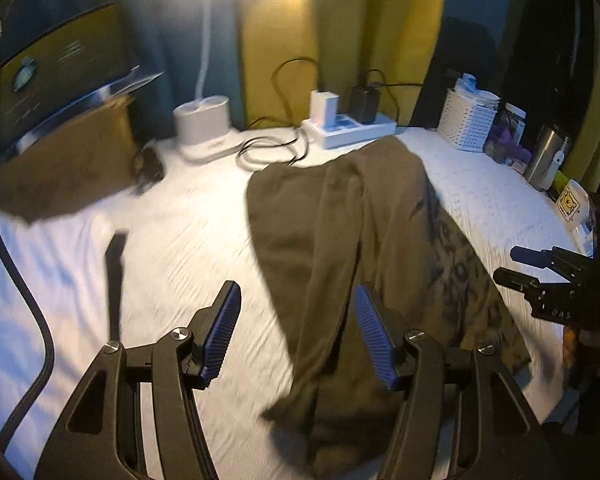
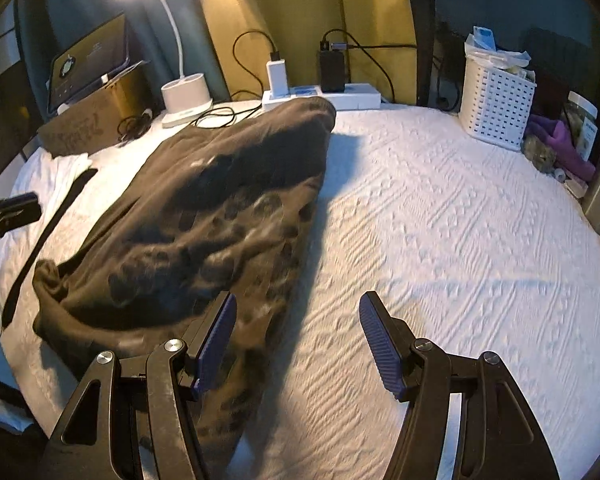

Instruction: Fold small clothes

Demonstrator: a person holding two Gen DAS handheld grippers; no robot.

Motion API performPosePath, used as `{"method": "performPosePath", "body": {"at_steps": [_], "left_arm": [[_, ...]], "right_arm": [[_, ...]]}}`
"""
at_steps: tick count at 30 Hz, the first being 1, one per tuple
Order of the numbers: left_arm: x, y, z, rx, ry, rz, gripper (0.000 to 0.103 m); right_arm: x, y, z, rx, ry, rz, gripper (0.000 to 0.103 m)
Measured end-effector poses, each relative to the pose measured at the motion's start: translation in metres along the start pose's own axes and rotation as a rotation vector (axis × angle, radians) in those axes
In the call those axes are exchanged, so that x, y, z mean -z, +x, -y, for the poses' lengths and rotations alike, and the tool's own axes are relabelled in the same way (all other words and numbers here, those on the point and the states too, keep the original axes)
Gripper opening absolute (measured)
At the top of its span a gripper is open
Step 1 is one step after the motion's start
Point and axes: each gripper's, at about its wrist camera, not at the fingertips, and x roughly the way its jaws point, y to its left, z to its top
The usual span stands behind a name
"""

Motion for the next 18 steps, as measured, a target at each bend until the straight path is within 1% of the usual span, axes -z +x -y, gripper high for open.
{"method": "performPosePath", "body": {"at_steps": [8,12,14,18], "left_arm": [[-0.036,0.055,0.012,0.011,0.074,-0.053,0.060],[-0.053,0.080,0.021,0.049,0.113,-0.074,0.060],[-0.059,0.093,0.026,0.084,0.123,-0.089,0.060],[-0.070,0.111,0.033,0.096,0.148,-0.097,0.060]], "right_arm": [[-0.019,0.016,0.017,0.005,0.030,-0.001,0.066],[-0.028,0.024,0.025,0.005,0.050,0.001,0.066],[-0.033,0.029,0.029,0.004,0.056,0.001,0.066],[-0.039,0.037,0.035,-0.003,0.063,-0.004,0.066]]}}
